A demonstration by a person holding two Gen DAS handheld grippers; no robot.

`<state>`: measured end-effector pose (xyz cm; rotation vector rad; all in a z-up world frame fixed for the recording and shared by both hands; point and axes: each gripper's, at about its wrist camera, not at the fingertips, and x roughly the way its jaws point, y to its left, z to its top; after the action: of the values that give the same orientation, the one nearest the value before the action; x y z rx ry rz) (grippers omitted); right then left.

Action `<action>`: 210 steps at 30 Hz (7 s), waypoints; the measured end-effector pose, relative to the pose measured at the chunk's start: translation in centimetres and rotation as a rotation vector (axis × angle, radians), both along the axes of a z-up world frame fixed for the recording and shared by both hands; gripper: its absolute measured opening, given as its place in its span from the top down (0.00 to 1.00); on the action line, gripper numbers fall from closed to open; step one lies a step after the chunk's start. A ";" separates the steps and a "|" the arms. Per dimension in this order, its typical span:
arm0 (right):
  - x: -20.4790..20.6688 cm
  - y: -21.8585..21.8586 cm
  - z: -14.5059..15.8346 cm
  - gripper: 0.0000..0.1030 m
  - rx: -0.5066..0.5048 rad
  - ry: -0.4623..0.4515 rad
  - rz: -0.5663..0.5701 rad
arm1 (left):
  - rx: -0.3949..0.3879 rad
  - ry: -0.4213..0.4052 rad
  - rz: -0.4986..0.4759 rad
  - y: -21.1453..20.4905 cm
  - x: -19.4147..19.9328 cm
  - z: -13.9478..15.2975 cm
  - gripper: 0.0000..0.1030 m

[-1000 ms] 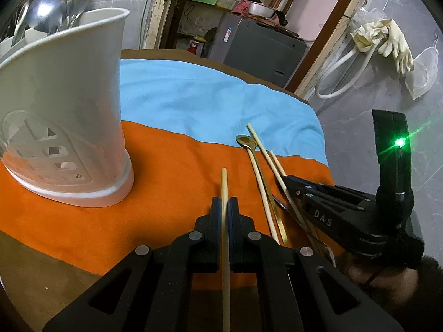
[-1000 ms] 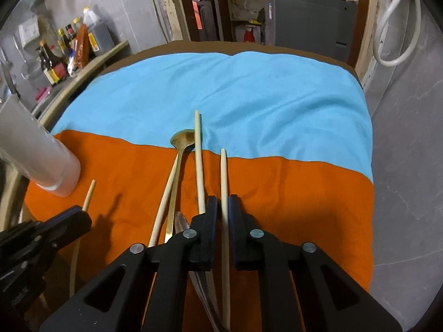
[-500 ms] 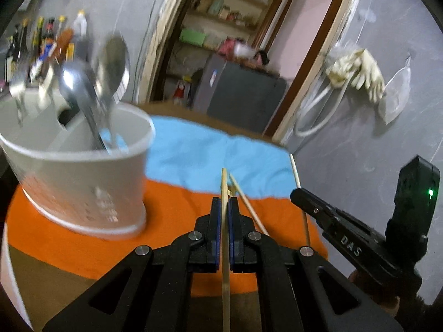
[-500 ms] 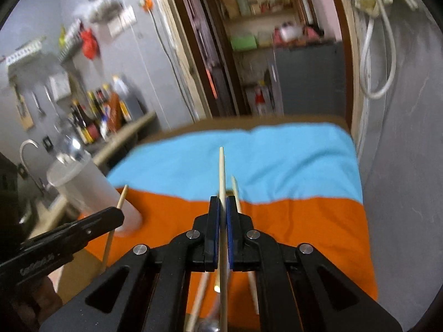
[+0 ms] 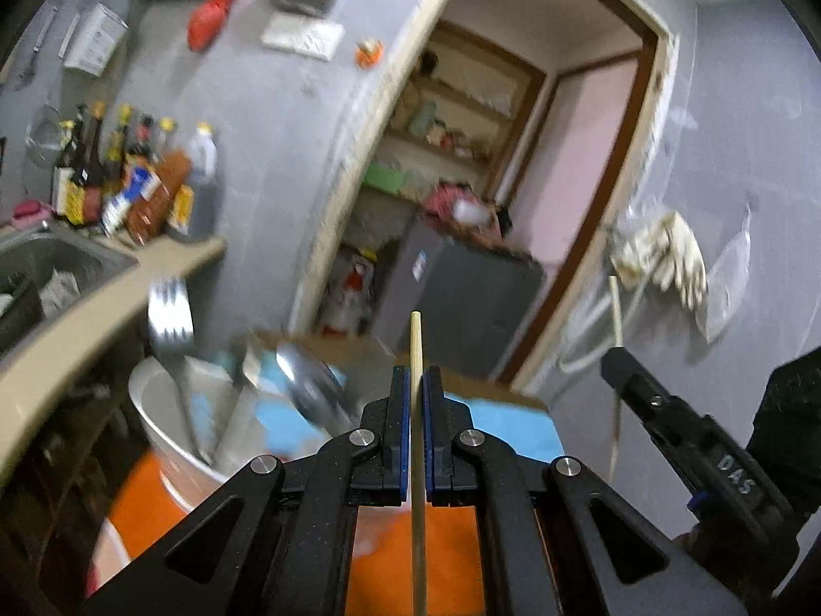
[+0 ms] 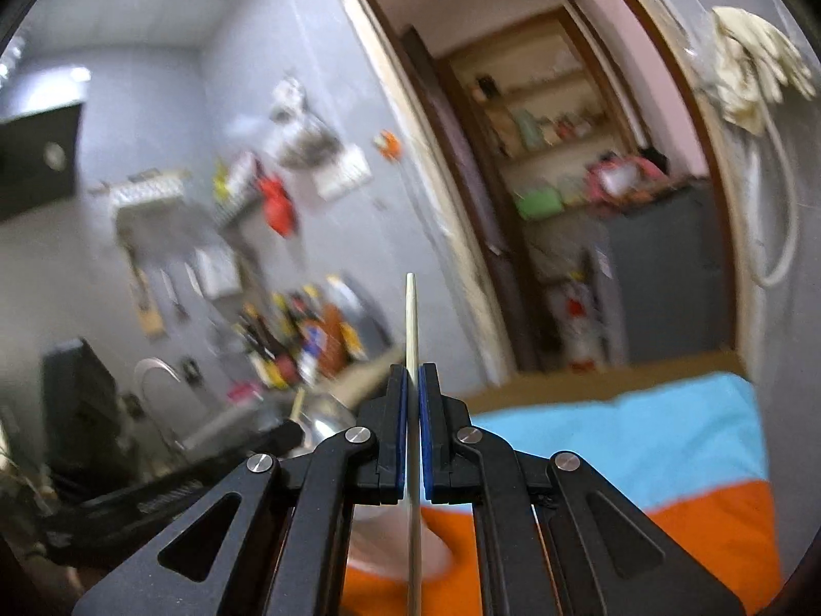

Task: Organize utensils
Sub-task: 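Lift the chopstick with the left tool while the right tool lifts its chopstick, then drop the chopstick into the white caddy while the right tool drops its chopstick in, then lower the left tool onto a chopstick while the right tool lowers onto the last chopstick, then close the left tool on the chopstick while the right tool grips its chopstick, then carry the chopstick over the caddy with the left tool while the right tool carries its chopstick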

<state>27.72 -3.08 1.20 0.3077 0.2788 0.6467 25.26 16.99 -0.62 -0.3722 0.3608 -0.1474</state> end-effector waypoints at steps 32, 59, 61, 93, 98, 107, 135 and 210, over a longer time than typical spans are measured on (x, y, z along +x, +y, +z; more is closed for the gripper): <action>5.8 7.1 -3.3 0.97 0.141 -0.171 -0.060 | 0.032 -0.254 0.215 11.7 5.5 -1.3 0.98; 3.5 5.9 -4.5 0.76 0.019 -0.059 0.026 | 0.074 -0.097 0.106 8.8 1.5 -2.3 0.65; 3.1 5.3 -3.9 0.70 0.005 -0.054 0.016 | 0.078 -0.083 0.103 8.2 1.1 -1.7 0.57; -5.4 -11.7 -2.0 0.00 -0.311 -0.046 -0.244 | 0.266 0.012 0.069 -10.6 -3.9 -2.8 0.08; -4.3 -12.6 -4.9 0.00 -0.366 0.025 -0.233 | 0.263 0.102 0.035 -12.1 -2.0 -6.0 0.08; 0.5 -13.4 -10.1 0.26 -0.391 0.240 -0.163 | 0.277 0.283 -0.057 -14.2 2.5 -11.1 0.09; 4.0 -12.1 -15.9 0.91 -0.482 0.545 0.090 | 0.312 0.536 -0.278 -18.0 8.8 -15.9 0.94; 1.1 -6.2 -3.2 0.97 -0.099 0.117 0.077 | 0.102 0.122 -0.153 -9.8 -0.1 -2.2 0.98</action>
<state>28.84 -9.24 -1.98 0.2414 0.4348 0.6893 25.14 7.21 -2.83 -0.2530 0.5160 -0.2553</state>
